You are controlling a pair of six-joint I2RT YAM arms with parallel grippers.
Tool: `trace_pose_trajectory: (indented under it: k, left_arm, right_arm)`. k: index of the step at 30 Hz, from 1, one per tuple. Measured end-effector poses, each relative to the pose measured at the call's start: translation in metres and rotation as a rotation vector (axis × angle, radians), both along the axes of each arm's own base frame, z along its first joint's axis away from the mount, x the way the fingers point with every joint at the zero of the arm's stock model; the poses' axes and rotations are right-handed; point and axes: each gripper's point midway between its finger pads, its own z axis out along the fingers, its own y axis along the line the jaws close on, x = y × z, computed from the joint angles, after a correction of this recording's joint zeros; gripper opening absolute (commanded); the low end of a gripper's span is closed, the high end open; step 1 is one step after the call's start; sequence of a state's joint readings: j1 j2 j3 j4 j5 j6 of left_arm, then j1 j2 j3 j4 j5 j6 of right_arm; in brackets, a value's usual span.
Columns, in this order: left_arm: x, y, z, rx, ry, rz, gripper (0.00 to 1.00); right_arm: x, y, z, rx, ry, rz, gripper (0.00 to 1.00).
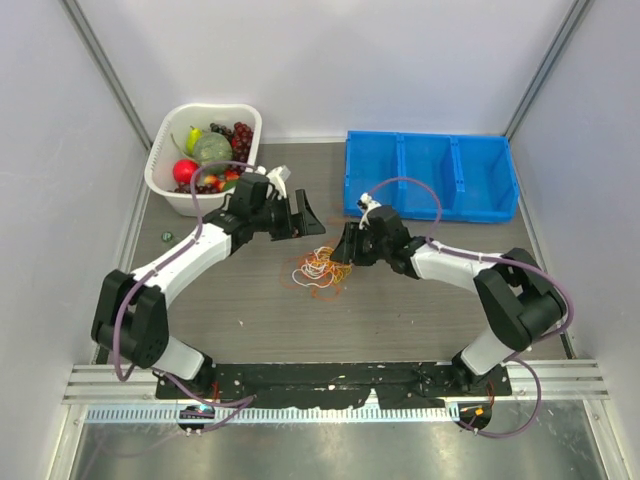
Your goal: Untangle the cables
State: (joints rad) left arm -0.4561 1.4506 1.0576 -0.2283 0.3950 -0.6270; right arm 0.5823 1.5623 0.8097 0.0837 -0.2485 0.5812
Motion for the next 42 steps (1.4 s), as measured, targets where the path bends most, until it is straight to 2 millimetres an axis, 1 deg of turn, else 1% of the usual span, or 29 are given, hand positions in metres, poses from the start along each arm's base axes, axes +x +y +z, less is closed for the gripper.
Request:
trace_pose_trajectory:
  k: [1,2,3,6,8,10,12,13,14,15,16,19,21,23,25,26,28,29,31,34,35,37,38,39,42]
  left_arm:
    - [-0.001,-0.003,-0.007,-0.005,0.029,-0.008,0.80]
    - [-0.002,-0.005,-0.014,-0.009,0.060,-0.013,0.79]
    - [-0.003,-0.007,-0.021,-0.011,0.088,-0.018,0.79]
    - [-0.005,-0.010,-0.030,-0.017,0.135,-0.021,0.78]
    - [-0.006,-0.010,-0.030,-0.023,0.137,-0.023,0.78]
    - [-0.006,-0.011,-0.029,-0.024,0.136,-0.024,0.78]
    - [-0.006,-0.011,-0.029,-0.023,0.136,-0.025,0.78]
    - [-0.006,-0.011,-0.029,-0.023,0.135,-0.025,0.78]
    - [-0.006,-0.010,-0.029,-0.022,0.135,-0.026,0.77]
    - [-0.006,-0.010,-0.030,-0.021,0.136,-0.027,0.78]
    - [-0.006,-0.010,-0.030,-0.020,0.136,-0.028,0.78]
    - [-0.006,-0.010,-0.029,-0.020,0.132,-0.029,0.78]
    - [-0.007,-0.010,-0.028,-0.020,0.131,-0.030,0.77]
    - [-0.008,-0.010,-0.027,-0.022,0.132,-0.031,0.77]
    - [-0.009,-0.011,-0.025,-0.029,0.134,-0.036,0.77]
    - [-0.009,-0.012,-0.024,-0.036,0.137,-0.041,0.76]
    - [-0.011,-0.014,-0.022,-0.053,0.141,-0.048,0.76]
    - [-0.011,-0.015,-0.021,-0.059,0.145,-0.049,0.76]
    - [-0.012,-0.017,-0.018,-0.073,0.149,-0.057,0.72]
    - [-0.015,-0.021,-0.015,-0.096,0.156,-0.071,0.69]
    - [-0.015,-0.022,-0.014,-0.101,0.158,-0.074,0.68]
    - [-0.018,-0.025,-0.012,-0.112,0.159,-0.088,0.68]
    - [-0.019,-0.027,-0.011,-0.115,0.159,-0.094,0.68]
    - [-0.020,-0.029,-0.010,-0.119,0.160,-0.102,0.68]
    - [-0.026,-0.036,-0.012,-0.130,0.170,-0.132,0.67]
  right_arm:
    - [-0.003,0.005,-0.003,0.002,0.005,0.011,0.38]
    - [-0.006,0.010,-0.006,0.005,0.006,0.023,0.32]
    - [-0.010,0.015,-0.007,0.010,0.007,0.035,0.29]
    - [-0.028,0.031,-0.010,0.022,0.003,0.080,0.29]
    - [-0.050,0.042,-0.016,0.018,0.008,0.122,0.32]
    - [-0.074,0.047,-0.018,0.026,0.021,0.160,0.38]
    - [-0.094,0.048,-0.011,0.055,0.026,0.189,0.48]
    - [-0.099,0.044,-0.004,0.070,0.019,0.188,0.55]
    - [-0.100,0.041,0.005,0.081,0.002,0.179,0.58]
    - [-0.099,0.036,0.015,0.089,-0.022,0.163,0.63]
    - [-0.096,0.033,0.026,0.096,-0.053,0.147,0.65]
    - [-0.077,0.016,0.067,0.114,-0.160,0.068,0.65]
    - [-0.053,0.000,0.087,0.111,-0.206,-0.015,0.65]
    - [-0.022,-0.022,0.093,0.099,-0.209,-0.125,0.65]
    - [0.001,-0.040,0.086,0.079,-0.184,-0.212,0.64]
    - [0.013,-0.048,0.078,0.056,-0.164,-0.251,0.65]
    - [0.025,-0.052,0.057,0.010,-0.120,-0.276,0.65]
    - [0.028,-0.051,0.045,-0.019,-0.099,-0.267,0.65]
    - [0.031,-0.047,0.021,-0.079,-0.063,-0.231,0.65]
    - [0.031,-0.043,-0.009,-0.152,-0.035,-0.158,0.65]
    - [0.029,-0.043,-0.015,-0.165,-0.028,-0.139,0.64]
    - [0.025,-0.040,-0.021,-0.174,-0.027,-0.092,0.64]
    - [0.024,-0.037,-0.020,-0.166,-0.038,-0.069,0.63]
    - [0.025,-0.034,-0.018,-0.158,-0.050,-0.055,0.59]
    - [0.027,-0.022,-0.011,-0.129,-0.108,0.006,0.57]
